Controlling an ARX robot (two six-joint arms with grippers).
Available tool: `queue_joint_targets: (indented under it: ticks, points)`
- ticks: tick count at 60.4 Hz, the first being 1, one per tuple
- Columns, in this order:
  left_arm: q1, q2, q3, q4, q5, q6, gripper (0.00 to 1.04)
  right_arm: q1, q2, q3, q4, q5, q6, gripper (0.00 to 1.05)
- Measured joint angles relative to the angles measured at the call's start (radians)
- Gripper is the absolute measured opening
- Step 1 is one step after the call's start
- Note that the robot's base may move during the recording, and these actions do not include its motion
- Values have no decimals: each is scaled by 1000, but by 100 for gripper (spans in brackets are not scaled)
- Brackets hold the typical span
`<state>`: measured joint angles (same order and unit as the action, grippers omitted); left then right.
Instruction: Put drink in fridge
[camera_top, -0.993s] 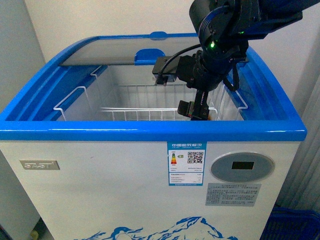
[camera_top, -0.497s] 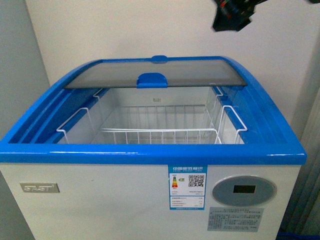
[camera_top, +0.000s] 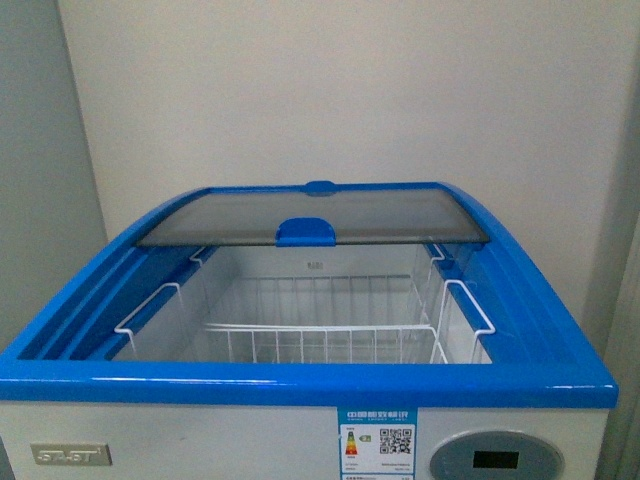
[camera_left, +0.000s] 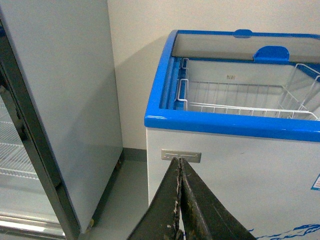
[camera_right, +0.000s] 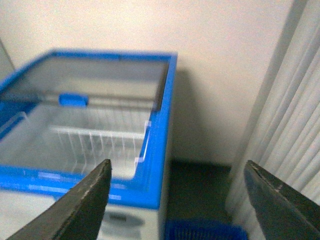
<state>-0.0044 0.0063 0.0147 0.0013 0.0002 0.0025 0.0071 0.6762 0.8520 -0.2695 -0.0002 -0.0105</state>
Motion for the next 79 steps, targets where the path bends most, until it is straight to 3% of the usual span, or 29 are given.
queue_joint_targets:
  ticks: [8, 11, 15, 28, 50, 56, 79]
  points:
    - [0, 0, 0, 0, 0, 0, 3, -5, -192, -180, 156, -5, 0, 59]
    - [0, -1, 0, 0, 0, 0, 3, -7, -231, -272, 196, 2, 0, 47]
    - [0, -1, 0, 0, 0, 0, 3, -5, -251, -381, 223, -5, 0, 33]
    - [0, -1, 0, 0, 0, 0, 3, -6, -320, -526, 278, 0, -2, 2]
    - [0, -1, 0, 0, 0, 0, 3, -6, -431, -679, 325, 0, 3, 3]
    - [0, -1, 0, 0, 0, 0, 3, -6, -523, -703, 249, 0, 3, 3]
    - [0, -1, 0, 0, 0, 0, 3, -6, -612, -783, 257, -3, 3, 3]
